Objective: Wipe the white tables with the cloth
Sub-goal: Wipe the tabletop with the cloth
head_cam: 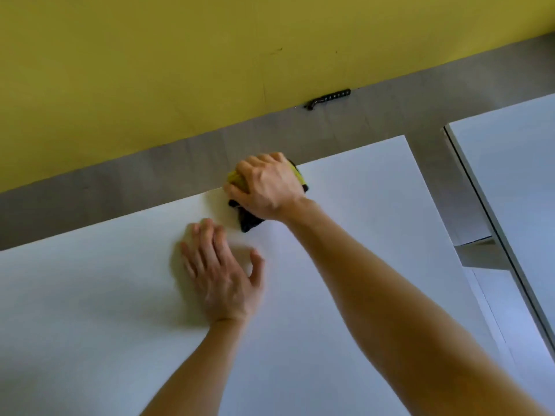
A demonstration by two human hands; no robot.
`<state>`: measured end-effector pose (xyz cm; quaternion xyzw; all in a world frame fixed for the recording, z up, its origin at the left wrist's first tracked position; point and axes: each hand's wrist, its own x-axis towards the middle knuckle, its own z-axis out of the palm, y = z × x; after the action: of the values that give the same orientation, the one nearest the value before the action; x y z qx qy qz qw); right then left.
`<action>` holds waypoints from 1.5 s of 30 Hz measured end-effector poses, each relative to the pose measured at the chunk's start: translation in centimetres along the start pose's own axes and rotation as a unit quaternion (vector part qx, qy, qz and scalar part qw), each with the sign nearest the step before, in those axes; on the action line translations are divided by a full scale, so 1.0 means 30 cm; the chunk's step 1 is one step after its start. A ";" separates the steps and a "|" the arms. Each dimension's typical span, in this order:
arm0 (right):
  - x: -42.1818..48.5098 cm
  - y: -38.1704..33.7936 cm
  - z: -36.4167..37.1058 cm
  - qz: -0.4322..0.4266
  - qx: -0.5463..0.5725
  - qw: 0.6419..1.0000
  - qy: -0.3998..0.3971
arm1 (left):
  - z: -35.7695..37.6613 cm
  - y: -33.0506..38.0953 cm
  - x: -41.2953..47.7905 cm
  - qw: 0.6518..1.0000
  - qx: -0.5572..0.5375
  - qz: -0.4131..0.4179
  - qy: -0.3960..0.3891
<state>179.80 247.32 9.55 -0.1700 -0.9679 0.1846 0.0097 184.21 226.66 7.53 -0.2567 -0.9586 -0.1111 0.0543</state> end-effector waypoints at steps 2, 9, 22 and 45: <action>0.038 -0.138 0.053 -0.051 0.023 0.998 -0.042 | 0.003 0.005 0.000 1.000 0.000 -0.009 -0.010; -0.215 0.543 -0.206 0.127 0.002 0.989 0.078 | -0.005 -0.008 0.003 0.994 -0.033 0.105 0.005; -0.394 0.564 -0.180 0.474 0.036 0.853 0.216 | 0.007 0.002 0.032 0.926 -0.089 0.359 -0.072; -0.626 0.524 -0.136 0.418 0.059 0.882 0.212 | 0.025 -0.002 0.033 0.924 -0.110 0.362 -0.051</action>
<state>202.93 256.26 8.51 -0.5926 -0.7694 0.1876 0.1471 183.29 227.28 6.96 -0.5958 -0.7837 -0.1755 0.0128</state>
